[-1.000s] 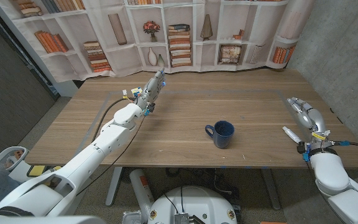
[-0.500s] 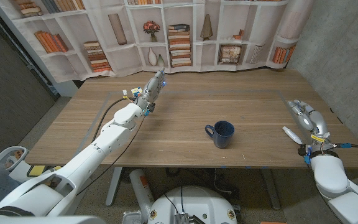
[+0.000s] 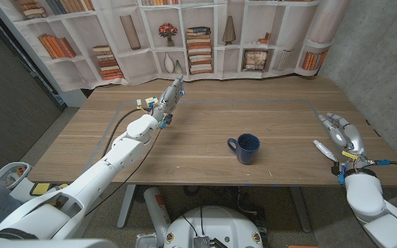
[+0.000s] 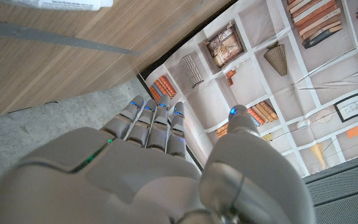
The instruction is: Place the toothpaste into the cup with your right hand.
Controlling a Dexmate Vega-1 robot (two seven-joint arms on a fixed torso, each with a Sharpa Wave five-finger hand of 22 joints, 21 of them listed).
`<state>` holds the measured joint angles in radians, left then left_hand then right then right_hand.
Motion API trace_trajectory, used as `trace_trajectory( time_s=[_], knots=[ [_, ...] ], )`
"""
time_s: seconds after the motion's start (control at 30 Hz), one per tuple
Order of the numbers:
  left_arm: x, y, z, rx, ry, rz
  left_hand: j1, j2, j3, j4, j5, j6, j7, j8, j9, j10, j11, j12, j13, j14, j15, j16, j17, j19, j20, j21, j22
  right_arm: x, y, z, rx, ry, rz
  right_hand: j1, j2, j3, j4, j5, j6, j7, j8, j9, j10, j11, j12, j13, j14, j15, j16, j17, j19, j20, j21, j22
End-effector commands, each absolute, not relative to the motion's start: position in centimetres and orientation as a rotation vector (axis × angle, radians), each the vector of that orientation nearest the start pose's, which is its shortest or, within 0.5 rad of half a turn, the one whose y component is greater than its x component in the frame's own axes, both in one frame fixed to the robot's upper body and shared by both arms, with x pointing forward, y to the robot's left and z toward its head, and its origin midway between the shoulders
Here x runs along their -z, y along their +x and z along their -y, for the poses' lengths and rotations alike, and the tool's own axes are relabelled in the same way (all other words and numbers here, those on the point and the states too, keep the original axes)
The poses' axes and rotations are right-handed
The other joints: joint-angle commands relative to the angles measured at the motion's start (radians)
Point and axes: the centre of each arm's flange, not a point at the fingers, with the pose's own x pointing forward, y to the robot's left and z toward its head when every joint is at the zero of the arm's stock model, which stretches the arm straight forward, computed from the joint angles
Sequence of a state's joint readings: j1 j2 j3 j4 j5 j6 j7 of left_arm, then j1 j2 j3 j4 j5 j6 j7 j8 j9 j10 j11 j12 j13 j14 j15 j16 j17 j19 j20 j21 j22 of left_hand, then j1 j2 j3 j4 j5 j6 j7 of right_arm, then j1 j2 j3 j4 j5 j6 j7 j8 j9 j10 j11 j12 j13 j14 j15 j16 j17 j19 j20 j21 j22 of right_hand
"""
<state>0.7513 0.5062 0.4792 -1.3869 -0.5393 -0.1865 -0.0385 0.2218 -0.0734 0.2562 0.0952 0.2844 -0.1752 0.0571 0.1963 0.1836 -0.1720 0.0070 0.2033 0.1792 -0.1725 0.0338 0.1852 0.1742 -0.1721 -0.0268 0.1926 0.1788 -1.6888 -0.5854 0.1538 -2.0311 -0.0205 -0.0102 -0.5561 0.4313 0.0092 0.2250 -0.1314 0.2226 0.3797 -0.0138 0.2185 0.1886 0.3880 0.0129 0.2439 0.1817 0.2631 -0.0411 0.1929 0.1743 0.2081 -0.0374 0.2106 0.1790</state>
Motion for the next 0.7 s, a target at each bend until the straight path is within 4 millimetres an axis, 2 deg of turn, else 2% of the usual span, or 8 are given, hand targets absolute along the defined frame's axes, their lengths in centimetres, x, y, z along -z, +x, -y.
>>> trace_trajectory(
  time_s=[0.03,0.43,0.7],
  knots=[
    [-1.0,65.2,-21.0,0.351,0.126,0.594,0.011,0.004,-0.004,0.001,0.006,-0.124,-0.005,-0.002,0.002,-0.129,-0.003,-0.002,0.005,-0.15,-0.008,0.0,0.006,-0.187,0.004,0.006,0.003,12.5,43.5,40.8,0.559,-0.563,0.495,0.016,0.0,0.006,-0.006,0.006,0.011,0.002,0.004,0.002,0.011,-0.001,0.005,0.003,0.007,-0.002,0.001,0.002,0.015,-0.015,-0.003,0.005],
    [-0.8,65.2,-20.2,0.359,0.12,0.597,0.012,0.005,-0.006,0.001,0.006,-0.125,-0.004,-0.002,0.002,-0.13,-0.002,-0.003,0.005,-0.15,-0.007,0.0,0.006,-0.189,0.005,0.006,0.004,13.0,42.7,41.2,0.578,-0.618,0.463,0.026,-0.001,0.008,-0.01,0.007,0.02,-0.001,0.003,0.002,0.014,-0.011,0.003,0.003,0.009,-0.003,-0.001,0.002,0.014,-0.014,-0.004,0.005],
    [-0.9,65.1,-20.2,0.359,0.124,0.602,0.013,0.006,-0.007,0.001,0.005,-0.124,-0.005,-0.002,0.002,-0.13,-0.002,-0.003,0.005,-0.151,-0.008,0.0,0.006,-0.19,0.007,0.006,0.004,13.5,42.5,41.2,0.591,-0.644,0.451,0.032,-0.001,0.01,-0.012,0.007,0.028,-0.005,0.004,0.002,0.02,-0.009,0.003,0.003,0.014,-0.007,-0.001,0.002,0.014,-0.014,-0.005,0.005]
  ],
)
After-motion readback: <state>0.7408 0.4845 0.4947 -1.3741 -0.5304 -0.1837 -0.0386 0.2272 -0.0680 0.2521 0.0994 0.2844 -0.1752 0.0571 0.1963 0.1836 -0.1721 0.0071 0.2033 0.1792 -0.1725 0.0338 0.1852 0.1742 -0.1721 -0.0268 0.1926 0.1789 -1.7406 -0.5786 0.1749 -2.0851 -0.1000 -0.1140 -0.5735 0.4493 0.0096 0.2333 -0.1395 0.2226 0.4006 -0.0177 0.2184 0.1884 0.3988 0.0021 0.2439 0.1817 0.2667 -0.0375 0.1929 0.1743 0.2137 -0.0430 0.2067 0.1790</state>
